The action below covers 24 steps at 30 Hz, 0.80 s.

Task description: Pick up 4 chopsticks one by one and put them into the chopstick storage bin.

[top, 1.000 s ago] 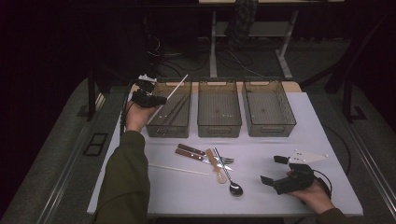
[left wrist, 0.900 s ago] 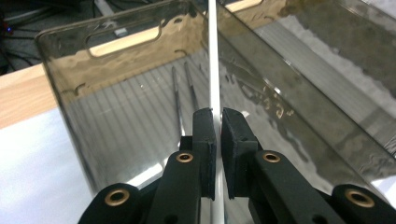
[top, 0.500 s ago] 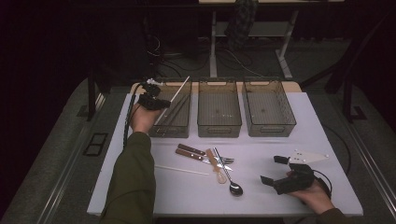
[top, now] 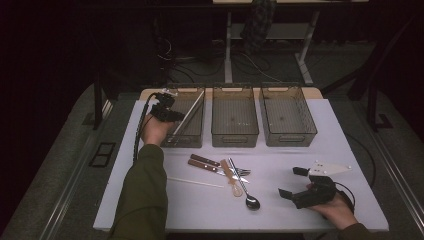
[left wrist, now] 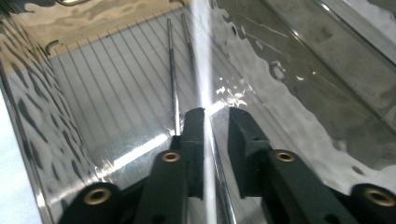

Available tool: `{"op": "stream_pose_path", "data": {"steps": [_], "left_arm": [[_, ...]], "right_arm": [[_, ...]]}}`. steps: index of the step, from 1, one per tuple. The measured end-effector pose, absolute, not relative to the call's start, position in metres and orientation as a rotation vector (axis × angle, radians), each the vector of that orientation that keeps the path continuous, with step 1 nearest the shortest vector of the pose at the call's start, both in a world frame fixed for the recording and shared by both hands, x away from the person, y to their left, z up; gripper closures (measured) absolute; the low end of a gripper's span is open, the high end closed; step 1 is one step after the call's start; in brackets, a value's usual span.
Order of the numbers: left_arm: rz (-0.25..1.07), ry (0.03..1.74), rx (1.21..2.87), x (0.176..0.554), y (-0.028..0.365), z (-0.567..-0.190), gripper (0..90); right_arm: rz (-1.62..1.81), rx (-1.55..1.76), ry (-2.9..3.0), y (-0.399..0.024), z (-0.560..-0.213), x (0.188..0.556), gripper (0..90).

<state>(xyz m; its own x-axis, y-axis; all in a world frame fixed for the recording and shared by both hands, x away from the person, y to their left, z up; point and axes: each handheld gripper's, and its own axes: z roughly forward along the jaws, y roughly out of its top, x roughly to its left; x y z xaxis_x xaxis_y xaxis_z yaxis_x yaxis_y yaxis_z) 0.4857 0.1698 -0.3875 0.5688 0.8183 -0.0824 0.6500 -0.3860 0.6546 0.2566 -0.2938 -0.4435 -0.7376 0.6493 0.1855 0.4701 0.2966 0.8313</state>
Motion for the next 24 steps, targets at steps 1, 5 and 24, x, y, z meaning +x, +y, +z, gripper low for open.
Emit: {"op": "stream_pose_path", "data": {"steps": [1, 5, 24], "left_arm": [[0.34, 1.168, 2.147, 0.485, 0.17, -0.387, 71.9], [0.351, 1.144, 2.131, 0.48, 0.171, -0.386, 67.1], [0.282, 0.881, 2.113, 0.407, 0.162, -0.358, 38.5]], "right_arm": [[1.42, 1.039, 2.373, -0.294, -0.444, 0.257, 0.5], [1.42, 1.033, 2.375, -0.293, -0.444, 0.257, 0.5], [1.398, 1.032, 2.382, -0.291, -0.444, 0.257, 0.5]]}}
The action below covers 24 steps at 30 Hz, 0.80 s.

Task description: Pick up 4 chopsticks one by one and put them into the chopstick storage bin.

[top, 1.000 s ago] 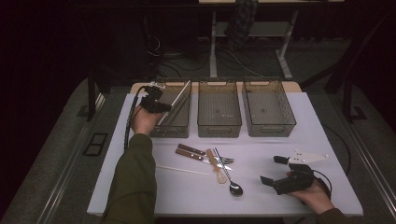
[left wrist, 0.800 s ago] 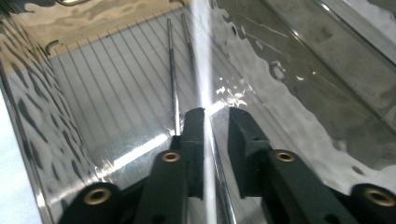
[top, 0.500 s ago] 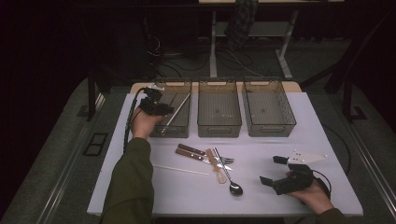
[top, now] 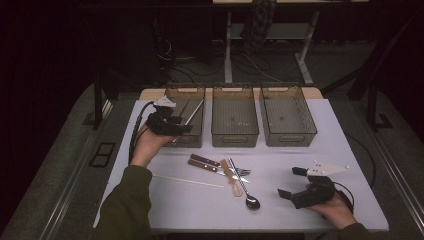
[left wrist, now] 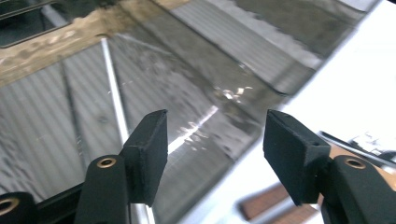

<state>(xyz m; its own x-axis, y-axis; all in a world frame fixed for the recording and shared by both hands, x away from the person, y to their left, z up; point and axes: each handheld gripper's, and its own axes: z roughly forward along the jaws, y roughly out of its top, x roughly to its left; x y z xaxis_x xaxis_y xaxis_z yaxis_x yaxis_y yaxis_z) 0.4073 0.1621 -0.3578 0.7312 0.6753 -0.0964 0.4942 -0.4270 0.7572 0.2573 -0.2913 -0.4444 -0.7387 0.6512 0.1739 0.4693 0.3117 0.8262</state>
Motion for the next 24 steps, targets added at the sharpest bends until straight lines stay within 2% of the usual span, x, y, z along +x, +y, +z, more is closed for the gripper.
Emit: {"op": "stream_pose_path", "data": {"steps": [10, 24], "left_arm": [[0.227, 0.795, 2.102, 0.362, 0.152, -0.361, 33.8], [0.173, 0.743, 2.101, 0.32, 0.15, -0.395, 31.6]], "right_arm": [[1.398, 1.03, 2.378, -0.291, -0.444, 0.256, 0.5], [1.398, 1.033, 2.376, -0.292, -0.444, 0.256, 0.5]]}}
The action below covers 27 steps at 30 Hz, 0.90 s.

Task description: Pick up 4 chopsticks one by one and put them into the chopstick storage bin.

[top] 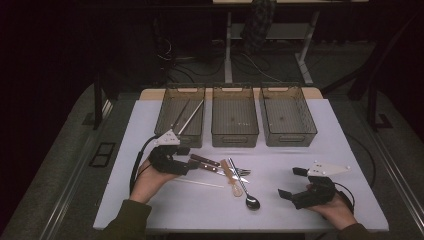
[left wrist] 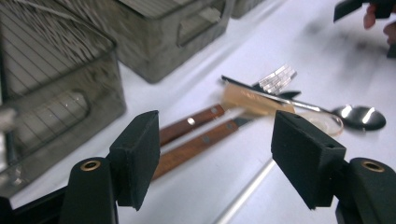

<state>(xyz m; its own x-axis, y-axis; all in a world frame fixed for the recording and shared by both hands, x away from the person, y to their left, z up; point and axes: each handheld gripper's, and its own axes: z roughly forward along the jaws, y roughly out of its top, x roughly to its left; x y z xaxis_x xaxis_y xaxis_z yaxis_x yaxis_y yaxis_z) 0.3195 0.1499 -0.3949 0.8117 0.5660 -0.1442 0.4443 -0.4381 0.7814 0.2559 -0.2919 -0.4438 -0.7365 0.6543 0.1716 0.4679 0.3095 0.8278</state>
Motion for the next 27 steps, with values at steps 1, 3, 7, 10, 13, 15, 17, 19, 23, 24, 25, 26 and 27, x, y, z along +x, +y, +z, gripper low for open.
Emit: {"op": "stream_pose_path", "data": {"steps": [1, 3, 7, 10, 13, 15, 17, 19, 23, 24, 25, 26, 27], "left_arm": [[0.171, 0.733, 2.108, 0.317, 0.149, -0.397, 32.2], [0.163, 0.725, 2.121, 0.312, 0.147, -0.402, 32.3], [0.152, 0.696, 2.143, 0.305, 0.144, -0.41, 36.2], [0.146, 0.662, 2.172, 0.302, 0.14, -0.414, 41.0], [0.129, 0.624, 2.188, 0.301, 0.133, -0.416, 46.5], [0.112, 0.604, 2.201, 0.302, 0.129, -0.418, 48.9], [0.103, 0.582, 2.215, 0.301, 0.125, -0.421, 52.2], [0.093, 0.557, 2.226, 0.301, 0.12, -0.423, 55.3], [0.069, 0.513, 2.242, 0.302, 0.109, -0.427, 61.1], [0.065, 0.499, 2.253, 0.303, 0.107, -0.428, 62.6], [0.061, 0.489, 2.263, 0.304, 0.104, -0.429, 63.8], [0.049, 0.48, 2.267, 0.304, 0.102, -0.431, 64.9], [0.035, 0.471, 2.27, 0.305, 0.1, -0.432, 65.9]], "right_arm": [[1.397, 1.035, 2.377, -0.292, -0.444, 0.256, 0.5], [1.395, 1.03, 2.379, -0.291, -0.444, 0.256, 0.5], [1.396, 1.027, 2.381, -0.291, -0.443, 0.255, 0.5], [1.395, 1.024, 2.385, -0.291, -0.444, 0.255, 0.5], [1.393, 1.018, 2.39, -0.29, -0.444, 0.256, 0.5], [1.393, 1.017, 2.391, -0.29, -0.444, 0.256, 0.5], [1.393, 1.016, 2.391, -0.29, -0.444, 0.256, 0.5], [1.392, 1.018, 2.392, -0.29, -0.444, 0.256, 0.5], [1.386, 1.01, 2.398, -0.289, -0.444, 0.256, 0.5], [1.386, 1.011, 2.399, -0.289, -0.444, 0.256, 0.5], [1.386, 1.01, 2.399, -0.289, -0.444, 0.256, 0.5], [1.387, 1.01, 2.399, -0.289, -0.444, 0.256, 0.5], [1.387, 1.01, 2.398, -0.289, -0.444, 0.256, 0.5]]}}
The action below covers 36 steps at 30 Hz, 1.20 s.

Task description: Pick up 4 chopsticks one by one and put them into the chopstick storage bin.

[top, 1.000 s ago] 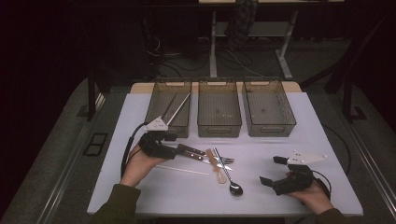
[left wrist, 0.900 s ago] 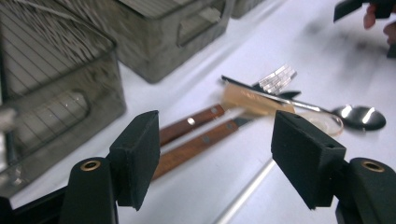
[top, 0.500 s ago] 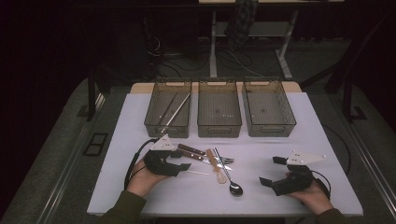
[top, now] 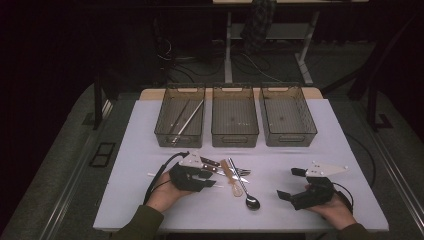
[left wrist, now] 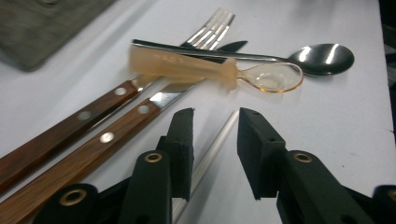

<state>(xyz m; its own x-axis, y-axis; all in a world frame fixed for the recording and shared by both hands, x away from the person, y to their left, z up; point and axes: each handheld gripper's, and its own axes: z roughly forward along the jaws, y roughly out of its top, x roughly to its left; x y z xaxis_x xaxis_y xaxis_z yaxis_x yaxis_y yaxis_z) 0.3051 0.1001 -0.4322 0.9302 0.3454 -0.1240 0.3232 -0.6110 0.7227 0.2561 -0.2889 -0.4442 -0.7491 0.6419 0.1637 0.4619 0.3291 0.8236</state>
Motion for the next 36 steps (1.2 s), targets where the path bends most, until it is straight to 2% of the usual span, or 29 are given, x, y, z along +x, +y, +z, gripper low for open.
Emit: {"op": "stream_pose_path", "data": {"steps": [9, 19, 36], "left_arm": [[0.01, 0.452, 2.328, 0.311, 0.093, -0.442, 74.7], [0.033, 0.439, 2.354, 0.311, 0.092, -0.445, 78.6], [-0.004, 0.428, 2.35, 0.312, 0.093, -0.445, 83.0]], "right_arm": [[1.385, 1.01, 2.401, -0.289, -0.444, 0.256, 0.5], [1.386, 1.011, 2.399, -0.289, -0.444, 0.256, 0.5], [1.385, 1.011, 2.402, -0.289, -0.445, 0.256, 0.5]]}}
